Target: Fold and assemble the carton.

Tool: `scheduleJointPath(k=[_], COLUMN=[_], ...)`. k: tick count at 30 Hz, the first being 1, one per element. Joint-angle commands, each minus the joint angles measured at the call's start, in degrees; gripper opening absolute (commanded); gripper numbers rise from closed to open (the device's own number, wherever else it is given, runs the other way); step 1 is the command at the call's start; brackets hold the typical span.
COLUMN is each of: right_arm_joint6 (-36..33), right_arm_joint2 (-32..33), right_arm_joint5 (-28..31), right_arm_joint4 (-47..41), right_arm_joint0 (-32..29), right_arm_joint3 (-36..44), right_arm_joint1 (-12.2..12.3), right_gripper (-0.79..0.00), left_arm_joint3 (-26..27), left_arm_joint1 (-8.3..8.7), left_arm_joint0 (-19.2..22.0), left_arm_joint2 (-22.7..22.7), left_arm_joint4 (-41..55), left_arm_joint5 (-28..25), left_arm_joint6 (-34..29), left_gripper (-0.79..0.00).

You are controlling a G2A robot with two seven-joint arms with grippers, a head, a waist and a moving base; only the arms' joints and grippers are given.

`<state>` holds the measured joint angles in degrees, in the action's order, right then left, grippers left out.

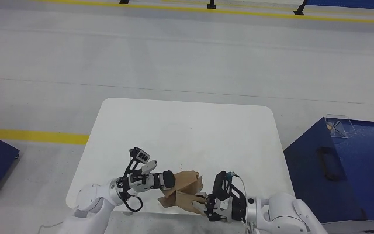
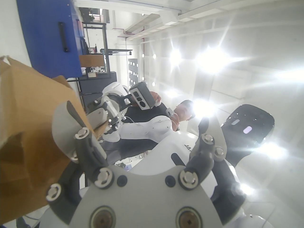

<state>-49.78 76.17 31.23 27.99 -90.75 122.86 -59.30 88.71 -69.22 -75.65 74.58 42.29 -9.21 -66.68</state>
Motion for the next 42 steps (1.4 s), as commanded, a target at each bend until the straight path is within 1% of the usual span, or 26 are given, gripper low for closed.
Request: scheduleJointPath(k=[1,6,8,15,18,20,21,25,27,28,29,31,32,34,35,42], right_arm_joint6=[0.19,0.21,0.21,0.21,2.66,2.66,2.69,1.71,1.14,0.69,0.47,0.11,-0.37,-0.84,-1.0,-1.62], right_arm_joint2=[0.09,0.28,0.28,0.28,0.59,1.11,1.48,2.76,3.2,3.34,3.5,3.53,3.53,3.54,3.45,1.9], right_arm_joint5=[0.23,-0.12,-0.12,-0.12,-1.28,-1.51,-1.71,-2.5,-2.9,-3.11,-3.53,-4.28,-4.53,-4.87,-5.25,-7.85], right_arm_joint4=[-0.34,-0.86,-0.86,-0.86,-3.56,-4.83,-5.74,-9.17,-10.54,-10.81,-11.25,-12.42,-13.17,-13.8,-14.25,-16.94], right_arm_joint0=[-0.16,-0.51,-0.51,-0.51,-0.47,-0.35,-0.31,0.04,0.41,0.62,0.88,1.14,1.51,2.04,2.45,4.32], right_arm_joint3=[0.01,-0.14,-0.14,-0.14,-0.53,-0.58,-0.58,-0.99,-1.26,-1.29,-1.31,-1.39,-1.4,-1.43,-1.5,-2.21], right_arm_joint1=[0.1,0.34,0.34,0.34,0.31,0.42,0.48,0.77,0.91,0.98,1.04,1.11,1.17,1.24,1.28,1.32], right_gripper=[-0.785,-0.785,-0.785,-0.785,-0.785,-0.785,-0.785,-0.785,-0.785,-0.785,-0.785,-0.785,-0.785,-0.785,-0.785,-0.785], left_arm_joint3=[-0.83,-2.3,-2.26,-2.26,-2.45,-3.03,-2.86,-1.88,-0.38,0.86,2.45,4.74,6.47,8.55,9.88,17.37], left_arm_joint1=[-0.03,0.12,0.13,0.13,0.1,0.01,0.14,0.96,1.6,1.93,2.4,2.9,3.34,3.85,4.11,4.77], left_arm_joint0=[0.49,1.48,1.29,1.29,1.14,0.71,0.77,0.45,0.35,0.13,-0.61,-1.71,-2.7,-3.77,-5.01,-10.06], left_arm_joint2=[-0.34,-0.1,0.37,0.37,0.49,1.66,2.21,6.03,7.84,8.88,10.08,11.46,12.22,13.41,14.21,15.05], left_arm_joint4=[-0.42,-0.78,-0.6,-0.6,0.04,3.83,3.84,0.07,-5.74,-9.88,-15.97,-22.09,-27.25,-33.36,-37.66,-49.52], left_arm_joint5=[-0.53,-0.81,-3.0,-3.0,-2.77,-1.69,-1.39,-3.82,-4.6,-6.2,-7.69,-9.25,-10.22,-11.74,-12.55,-15.5], left_arm_joint6=[0.08,-0.11,0.37,0.37,1.06,4.18,3.5,2.69,2.18,2.48,2.78,3.18,2.14,1.54,2.72,7.69], left_gripper=[0.0,0.0,0.0,0.0,0.0,0.0,0.0,0.0,0.0,0.0,0.0,0.0,0.0,0.0,0.0,0.0])
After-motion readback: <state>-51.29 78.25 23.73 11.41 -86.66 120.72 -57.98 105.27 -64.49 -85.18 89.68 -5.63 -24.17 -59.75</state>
